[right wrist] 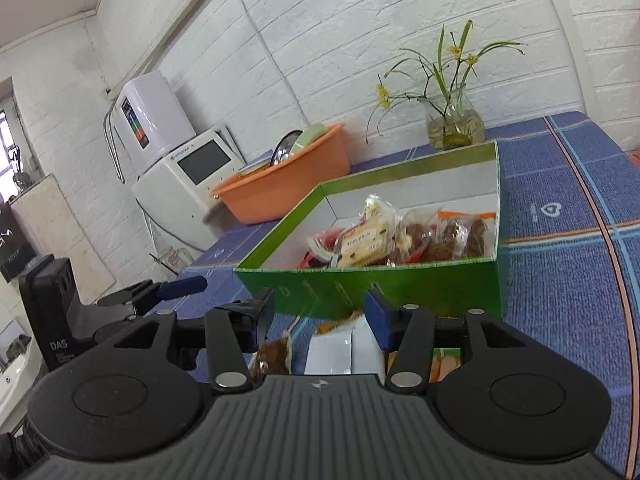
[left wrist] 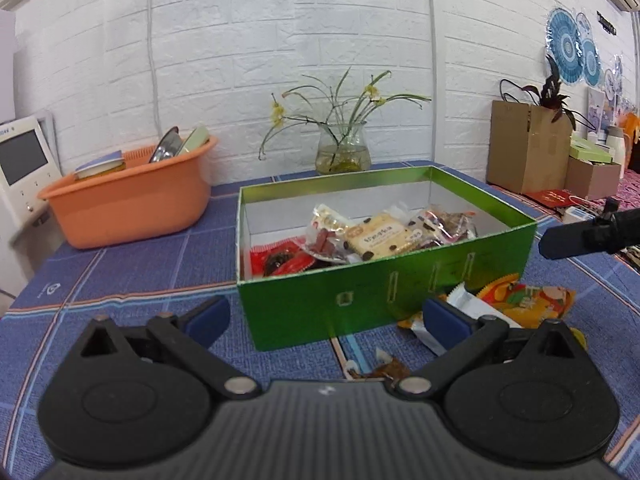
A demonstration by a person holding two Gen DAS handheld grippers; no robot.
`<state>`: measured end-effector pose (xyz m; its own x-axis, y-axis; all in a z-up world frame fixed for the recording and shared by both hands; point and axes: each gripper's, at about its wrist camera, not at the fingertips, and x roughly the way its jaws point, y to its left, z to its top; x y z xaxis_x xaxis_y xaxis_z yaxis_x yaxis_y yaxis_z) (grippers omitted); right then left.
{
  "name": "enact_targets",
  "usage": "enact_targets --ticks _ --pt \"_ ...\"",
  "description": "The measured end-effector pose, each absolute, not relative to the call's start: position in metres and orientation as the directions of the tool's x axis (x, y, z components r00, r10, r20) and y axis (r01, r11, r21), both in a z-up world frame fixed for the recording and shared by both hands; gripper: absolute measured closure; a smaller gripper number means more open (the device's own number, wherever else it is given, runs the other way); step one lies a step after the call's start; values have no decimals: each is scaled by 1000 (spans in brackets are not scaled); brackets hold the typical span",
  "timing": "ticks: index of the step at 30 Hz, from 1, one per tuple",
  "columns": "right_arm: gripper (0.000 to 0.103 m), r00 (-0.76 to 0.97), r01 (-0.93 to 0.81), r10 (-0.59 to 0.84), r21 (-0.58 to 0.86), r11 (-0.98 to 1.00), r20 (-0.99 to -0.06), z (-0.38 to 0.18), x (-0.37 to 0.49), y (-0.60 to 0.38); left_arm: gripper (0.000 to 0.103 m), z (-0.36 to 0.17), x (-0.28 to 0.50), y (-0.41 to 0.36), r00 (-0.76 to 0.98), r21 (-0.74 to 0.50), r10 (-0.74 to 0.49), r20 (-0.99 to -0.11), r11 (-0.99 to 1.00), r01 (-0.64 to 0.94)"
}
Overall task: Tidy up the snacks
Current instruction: 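Move both grippers to the pink-edged nut bag on the table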
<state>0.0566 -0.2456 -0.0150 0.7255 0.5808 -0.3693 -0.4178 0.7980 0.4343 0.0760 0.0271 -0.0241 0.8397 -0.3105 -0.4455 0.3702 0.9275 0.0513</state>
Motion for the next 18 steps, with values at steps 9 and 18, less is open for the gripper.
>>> enact_targets --ticks 9,18 --pt "0 675 -475 552 284 833 -489 -33 9 -261 0 -28 18 -1 656 107 -592 -469 699 707" --pt "0 617 -737 538 -181 652 -574 -34 -24 -217 0 -48 15 -39 443 158 -668 -598 443 882"
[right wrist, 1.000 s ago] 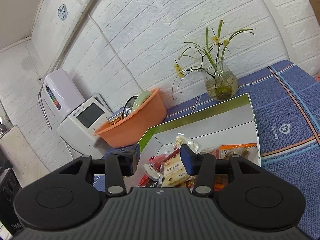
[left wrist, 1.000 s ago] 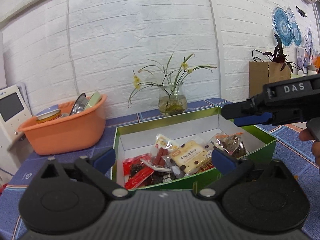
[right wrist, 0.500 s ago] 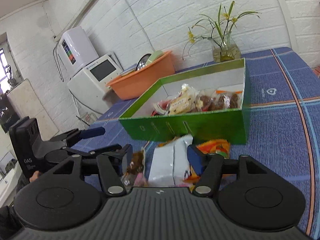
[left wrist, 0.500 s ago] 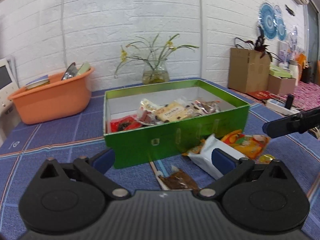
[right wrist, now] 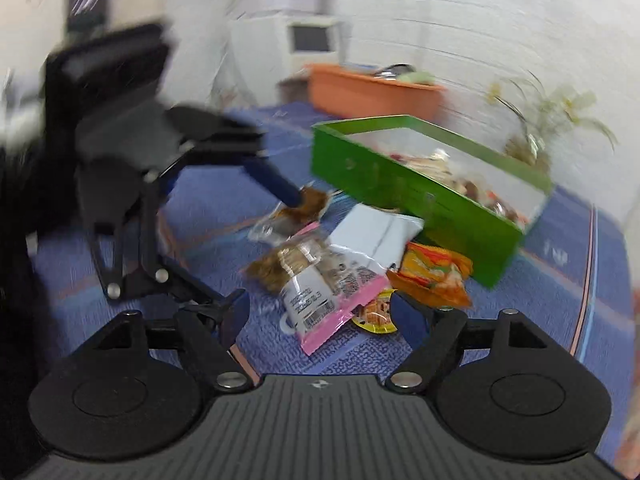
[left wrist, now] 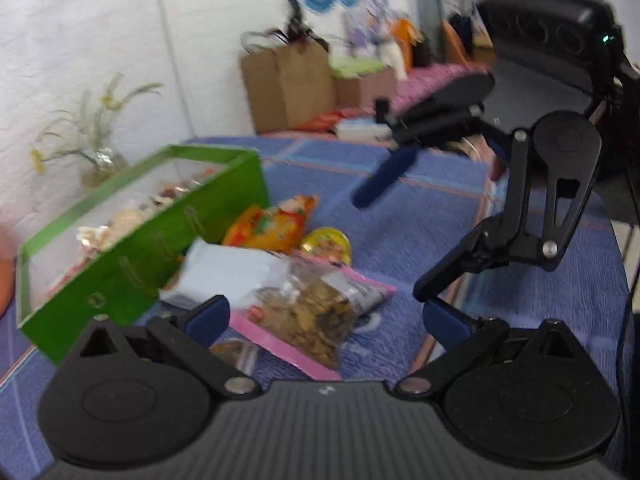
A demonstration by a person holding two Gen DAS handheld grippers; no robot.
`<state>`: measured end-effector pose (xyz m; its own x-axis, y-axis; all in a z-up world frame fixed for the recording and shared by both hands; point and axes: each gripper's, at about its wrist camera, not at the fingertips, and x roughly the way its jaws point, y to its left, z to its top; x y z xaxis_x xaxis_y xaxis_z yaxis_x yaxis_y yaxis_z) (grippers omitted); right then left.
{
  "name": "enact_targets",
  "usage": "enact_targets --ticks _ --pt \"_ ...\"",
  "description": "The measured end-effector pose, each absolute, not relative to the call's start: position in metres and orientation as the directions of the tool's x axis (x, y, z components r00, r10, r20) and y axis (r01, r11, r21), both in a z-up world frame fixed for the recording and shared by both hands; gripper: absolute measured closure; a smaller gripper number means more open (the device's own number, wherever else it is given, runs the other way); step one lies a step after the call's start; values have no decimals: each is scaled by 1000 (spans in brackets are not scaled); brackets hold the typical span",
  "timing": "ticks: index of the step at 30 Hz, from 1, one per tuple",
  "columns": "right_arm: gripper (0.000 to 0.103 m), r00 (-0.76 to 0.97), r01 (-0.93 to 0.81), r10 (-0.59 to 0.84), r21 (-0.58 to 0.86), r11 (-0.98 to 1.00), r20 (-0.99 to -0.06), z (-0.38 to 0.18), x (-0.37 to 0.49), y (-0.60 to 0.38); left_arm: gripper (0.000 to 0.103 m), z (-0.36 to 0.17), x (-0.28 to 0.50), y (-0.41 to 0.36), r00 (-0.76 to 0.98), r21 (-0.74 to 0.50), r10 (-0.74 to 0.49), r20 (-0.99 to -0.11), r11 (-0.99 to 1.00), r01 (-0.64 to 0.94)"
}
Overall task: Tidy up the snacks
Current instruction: 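Move both grippers to the pink-edged nut bag on the table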
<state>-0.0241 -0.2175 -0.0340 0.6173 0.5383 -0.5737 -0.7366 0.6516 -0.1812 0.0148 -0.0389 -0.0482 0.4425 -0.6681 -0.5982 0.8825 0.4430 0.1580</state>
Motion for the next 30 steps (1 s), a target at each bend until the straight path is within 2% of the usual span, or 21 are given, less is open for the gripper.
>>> enact_targets --ticks 2,5,9,13,16,21,23,26,30 --pt "0 609 -776 518 -314 547 -601 -37 -27 -203 0 -52 18 -44 421 171 -653 -630 411 895" --pt "0 561 -822 518 -359 442 -646 -37 -16 -194 0 -54 24 -47 390 176 -637 -665 374 910" --pt "0 503 -859 517 -336 385 -693 -36 12 -189 0 -56 33 -49 393 181 -625 -674 376 909" --pt "0 423 -903 556 -281 325 -715 -40 31 -190 1 -57 43 -42 344 102 -683 -644 368 924" --pt "0 356 -932 560 -239 273 -748 -44 42 -191 11 -60 49 -37 296 55 -699 -651 345 937" --pt "0 256 -959 577 -129 253 -775 -41 60 -204 18 -64 56 -28 255 0 -712 -654 337 941" --pt "0 239 -960 588 -97 263 -772 -42 64 -208 17 -63 57 -26 258 5 -713 -652 336 942" --pt "0 245 -959 593 -103 264 -767 -44 63 -211 9 -59 53 -23 300 65 -702 -646 341 938" --pt "0 255 -957 598 -109 269 -760 -49 55 -217 7 -51 47 -24 309 121 -727 -613 301 946"
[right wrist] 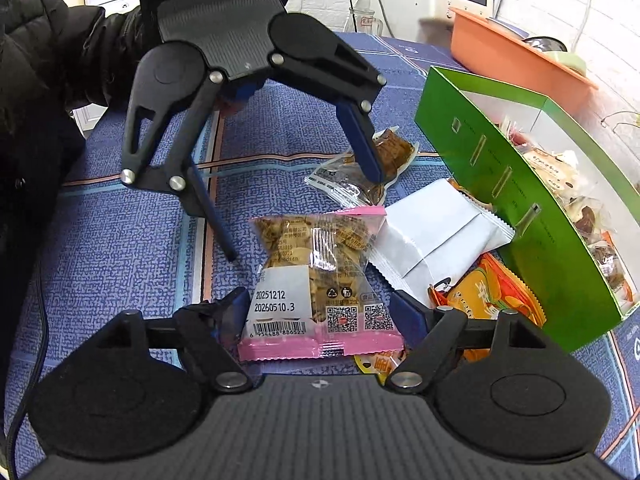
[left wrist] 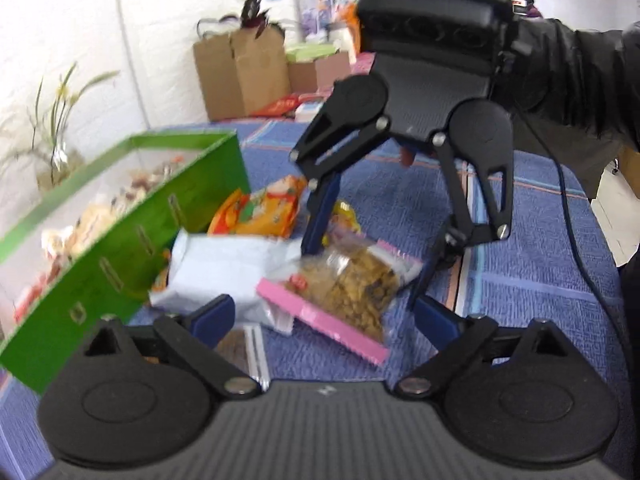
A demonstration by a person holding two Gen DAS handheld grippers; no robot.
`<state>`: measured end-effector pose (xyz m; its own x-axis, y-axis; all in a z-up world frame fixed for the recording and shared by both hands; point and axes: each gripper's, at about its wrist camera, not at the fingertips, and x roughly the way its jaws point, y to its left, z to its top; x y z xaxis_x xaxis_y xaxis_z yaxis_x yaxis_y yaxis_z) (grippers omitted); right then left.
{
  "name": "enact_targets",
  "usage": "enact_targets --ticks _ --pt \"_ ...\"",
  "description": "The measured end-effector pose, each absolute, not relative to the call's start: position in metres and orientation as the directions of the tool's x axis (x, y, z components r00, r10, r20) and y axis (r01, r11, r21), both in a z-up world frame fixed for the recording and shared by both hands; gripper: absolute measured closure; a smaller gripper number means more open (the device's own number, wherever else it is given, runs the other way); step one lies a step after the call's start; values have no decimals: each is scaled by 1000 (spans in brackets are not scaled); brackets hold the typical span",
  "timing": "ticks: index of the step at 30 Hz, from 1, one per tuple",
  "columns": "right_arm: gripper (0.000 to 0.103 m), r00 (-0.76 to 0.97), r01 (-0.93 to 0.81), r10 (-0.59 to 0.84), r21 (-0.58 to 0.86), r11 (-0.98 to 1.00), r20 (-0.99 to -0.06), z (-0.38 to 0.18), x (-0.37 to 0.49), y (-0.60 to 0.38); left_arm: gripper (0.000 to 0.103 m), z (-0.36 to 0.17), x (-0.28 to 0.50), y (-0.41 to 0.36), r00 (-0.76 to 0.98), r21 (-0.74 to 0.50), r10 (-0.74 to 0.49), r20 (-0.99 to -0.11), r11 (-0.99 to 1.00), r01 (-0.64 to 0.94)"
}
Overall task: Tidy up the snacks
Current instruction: 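Move both grippers to the pink-edged nut bag on the table, then grasp the pink-edged nut bag with the right gripper and lift it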
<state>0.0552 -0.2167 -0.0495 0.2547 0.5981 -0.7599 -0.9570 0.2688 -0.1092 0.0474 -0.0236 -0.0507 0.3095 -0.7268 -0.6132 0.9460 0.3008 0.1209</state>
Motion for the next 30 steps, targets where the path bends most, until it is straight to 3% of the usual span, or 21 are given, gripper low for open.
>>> enact_targets --ticks 6,13,14,15,22,30 --pt "0 257 -955 593 -108 275 -763 -48 53 -212 3 -56 50 -55 244 209 -729 -640 140 968" --pt "3 238 -960 589 -95 263 -772 -46 46 -211 16 -49 63 -52 125 74 -724 -678 101 992" --pt "4 230 -964 587 -101 245 -776 -45 42 -210 24 -47 61 -49 107 56 -727 -679 94 994" --pt "4 216 -971 579 -109 215 -786 -44 35 -208 43 -45 57 -45 96 48 -731 -676 86 995" --pt "9 244 -968 593 -228 103 -768 -28 -5 -191 46 -45 31 -37 111 92 -705 -701 65 994" --pt "13 253 -967 524 -198 160 -813 -34 13 -177 48 -56 26 -28 175 103 -728 -663 143 984"
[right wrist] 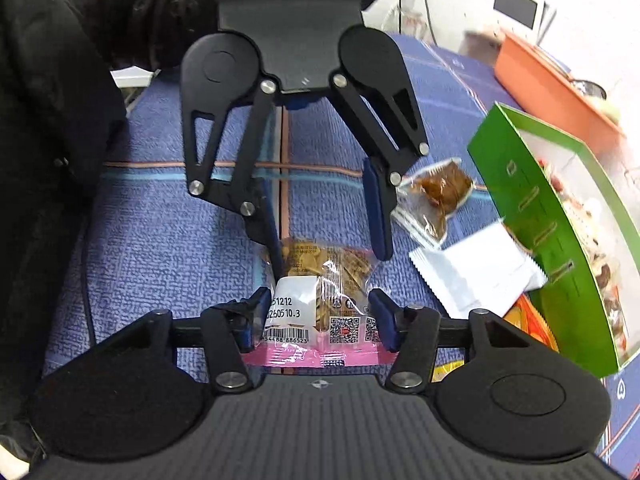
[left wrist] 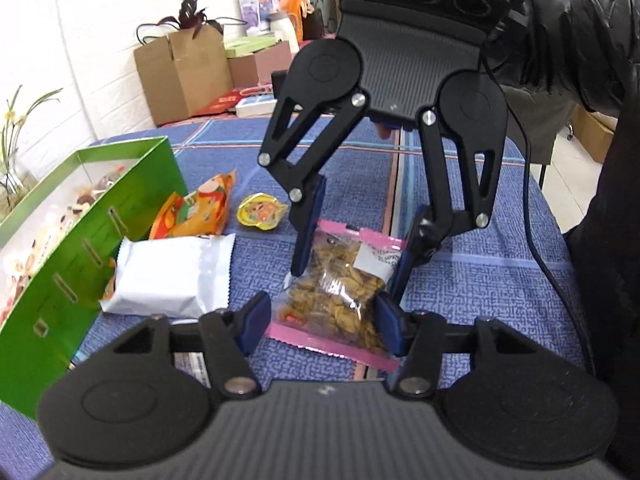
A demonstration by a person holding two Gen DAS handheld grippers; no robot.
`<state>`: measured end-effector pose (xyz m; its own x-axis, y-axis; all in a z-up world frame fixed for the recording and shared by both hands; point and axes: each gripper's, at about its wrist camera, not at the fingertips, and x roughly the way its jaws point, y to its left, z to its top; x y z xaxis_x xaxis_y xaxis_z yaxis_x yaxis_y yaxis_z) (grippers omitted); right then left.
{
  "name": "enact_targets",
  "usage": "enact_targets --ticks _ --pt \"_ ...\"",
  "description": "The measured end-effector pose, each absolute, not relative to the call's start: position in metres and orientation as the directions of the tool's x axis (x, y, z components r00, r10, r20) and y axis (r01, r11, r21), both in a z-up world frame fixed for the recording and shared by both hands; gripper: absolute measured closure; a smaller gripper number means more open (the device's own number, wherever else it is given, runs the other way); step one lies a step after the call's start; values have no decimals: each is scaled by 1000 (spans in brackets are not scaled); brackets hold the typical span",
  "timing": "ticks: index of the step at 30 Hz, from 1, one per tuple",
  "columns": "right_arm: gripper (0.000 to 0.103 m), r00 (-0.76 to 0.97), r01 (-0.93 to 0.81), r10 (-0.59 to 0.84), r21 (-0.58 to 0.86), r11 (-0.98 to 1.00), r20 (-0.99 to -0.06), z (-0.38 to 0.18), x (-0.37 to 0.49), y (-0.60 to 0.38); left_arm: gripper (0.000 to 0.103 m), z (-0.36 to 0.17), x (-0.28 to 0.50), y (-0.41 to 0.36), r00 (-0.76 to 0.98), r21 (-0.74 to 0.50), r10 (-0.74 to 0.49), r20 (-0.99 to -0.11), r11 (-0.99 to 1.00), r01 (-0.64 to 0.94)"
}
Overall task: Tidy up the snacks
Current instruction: 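Grasp the pink-edged nut bag with the right gripper and lift it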
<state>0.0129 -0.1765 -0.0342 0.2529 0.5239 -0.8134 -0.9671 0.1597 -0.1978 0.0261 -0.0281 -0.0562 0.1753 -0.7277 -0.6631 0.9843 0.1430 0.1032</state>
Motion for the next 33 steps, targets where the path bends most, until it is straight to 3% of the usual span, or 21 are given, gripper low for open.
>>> enact_targets --ticks 4,5,8,10,11,19,21,23,30,33 --pt "10 248 -965 516 -159 210 -820 -39 17 -179 40 -58 20 -34 203 166 -727 -656 124 978" --pt "9 247 -963 520 -150 222 -818 -40 17 -181 35 -58 22 -35 207 166 -723 -659 129 978" --pt "5 248 -954 526 -111 278 -813 -45 19 -186 34 -55 30 -38 176 118 -718 -673 131 984" --pt "0 253 -936 516 -73 343 -818 -46 24 -188 43 -55 34 -39 142 84 -718 -681 116 990" --pt "0 258 -922 504 -53 384 -825 -48 29 -188 53 -57 34 -41 128 75 -709 -693 105 992" --pt "0 270 -911 543 -29 411 -795 -54 25 -199 52 -58 39 -45 112 52 -706 -700 107 993" --pt "0 273 -911 547 -30 411 -792 -53 25 -202 46 -57 36 -45 134 82 -702 -699 107 991" --pt "0 287 -903 539 -35 429 -792 -53 23 -207 31 -55 32 -44 151 102 -703 -694 112 988" --pt "0 396 -833 502 -70 549 -769 -51 4 -223 28 -49 24 -45 190 223 -751 -632 58 973" --pt "0 404 -832 514 -70 550 -757 -51 -9 -230 28 -51 34 -60 127 176 -731 -670 10 984"
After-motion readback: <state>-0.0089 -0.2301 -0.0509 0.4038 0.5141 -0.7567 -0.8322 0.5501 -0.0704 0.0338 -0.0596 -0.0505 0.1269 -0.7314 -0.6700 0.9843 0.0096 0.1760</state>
